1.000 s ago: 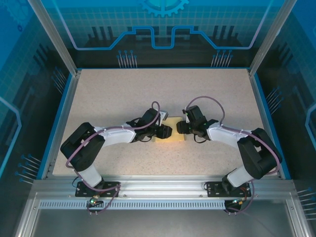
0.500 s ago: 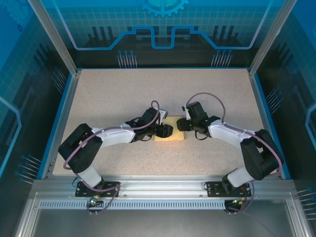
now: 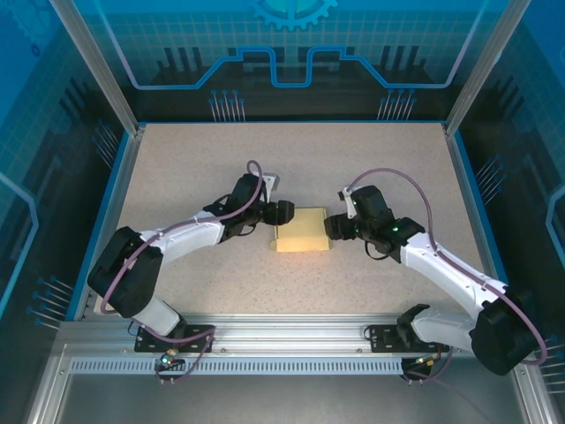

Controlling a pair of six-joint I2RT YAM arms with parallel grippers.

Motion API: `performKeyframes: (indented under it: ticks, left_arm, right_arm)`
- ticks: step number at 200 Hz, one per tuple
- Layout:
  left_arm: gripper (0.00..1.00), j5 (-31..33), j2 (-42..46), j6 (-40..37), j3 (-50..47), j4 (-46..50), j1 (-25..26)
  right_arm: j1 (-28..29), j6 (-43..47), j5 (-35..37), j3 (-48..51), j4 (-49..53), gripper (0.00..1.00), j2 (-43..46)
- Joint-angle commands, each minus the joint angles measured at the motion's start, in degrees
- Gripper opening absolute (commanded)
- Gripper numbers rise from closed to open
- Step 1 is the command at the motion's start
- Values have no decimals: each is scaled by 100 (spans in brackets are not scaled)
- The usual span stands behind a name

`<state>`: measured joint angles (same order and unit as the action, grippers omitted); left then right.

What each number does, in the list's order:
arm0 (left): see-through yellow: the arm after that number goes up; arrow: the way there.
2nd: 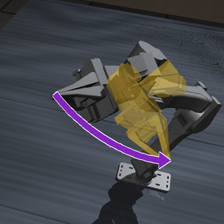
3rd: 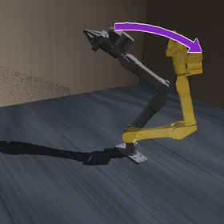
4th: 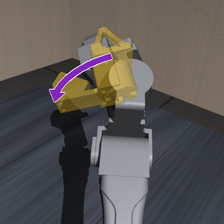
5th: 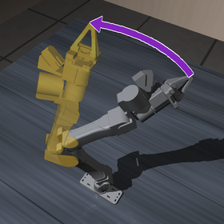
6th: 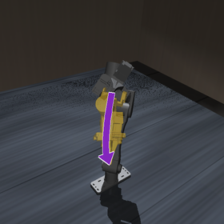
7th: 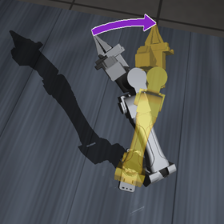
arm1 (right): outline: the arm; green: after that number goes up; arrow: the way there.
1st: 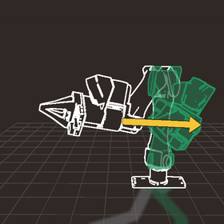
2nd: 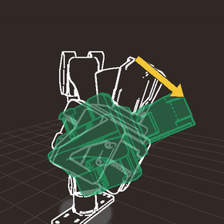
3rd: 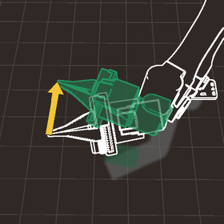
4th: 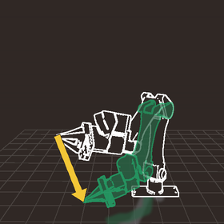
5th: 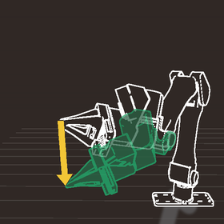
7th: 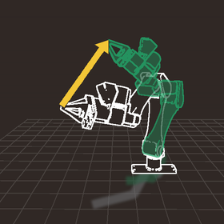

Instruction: Fold the paper box

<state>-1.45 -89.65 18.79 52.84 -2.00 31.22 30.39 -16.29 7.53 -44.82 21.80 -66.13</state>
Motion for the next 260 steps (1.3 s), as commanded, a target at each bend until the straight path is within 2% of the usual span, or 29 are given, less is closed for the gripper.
performKeyframes:
  ticks: [1, 14, 35, 59, 81, 132, 177, 216, 236, 260]
  left_arm:
    - [79, -245, -16, -155, 343, 323, -244]
    - [83, -286, -32, -185, 402, 393, -297]
    - [98, -156, 45, -191, 376, 402, -308]
    - [99, -249, 104, -183, 508, 648, -319]
    - [98, -329, 64, -194, 703, 884, -322]
    - [94, -609, -586, -470, 1228, 976, -477]
    - [89, -1440, -1826, -646, 2309, 1283, -737]
    - [88, -1867, -2517, -955, 2927, 1583, -780]
    - [87, -2331, -2745, -950, 3023, 1691, -781]
    - [79, -3052, -2814, -696, 2849, 1518, -780]
  right_arm:
    - [72, 83, -393, 18, 493, 87, 59]
    - [80, 40, -628, -64, 582, 93, -10]
    - [97, -21, -859, -245, 695, 100, -187]
    - [244, 9, -932, -715, 1099, 100, -437]
    - [564, -35, -749, -779, 1190, 100, -339]
    - [626, -245, -1569, -666, 1097, 100, -354]
    - [876, -555, -1825, -599, 961, 99, -634]
    - [1391, -771, -1448, -407, 813, 99, -835]
    - [1528, -901, -1694, -223, 575, 98, -961]
    - [1575, -939, -1876, -63, 320, 98, -1171]
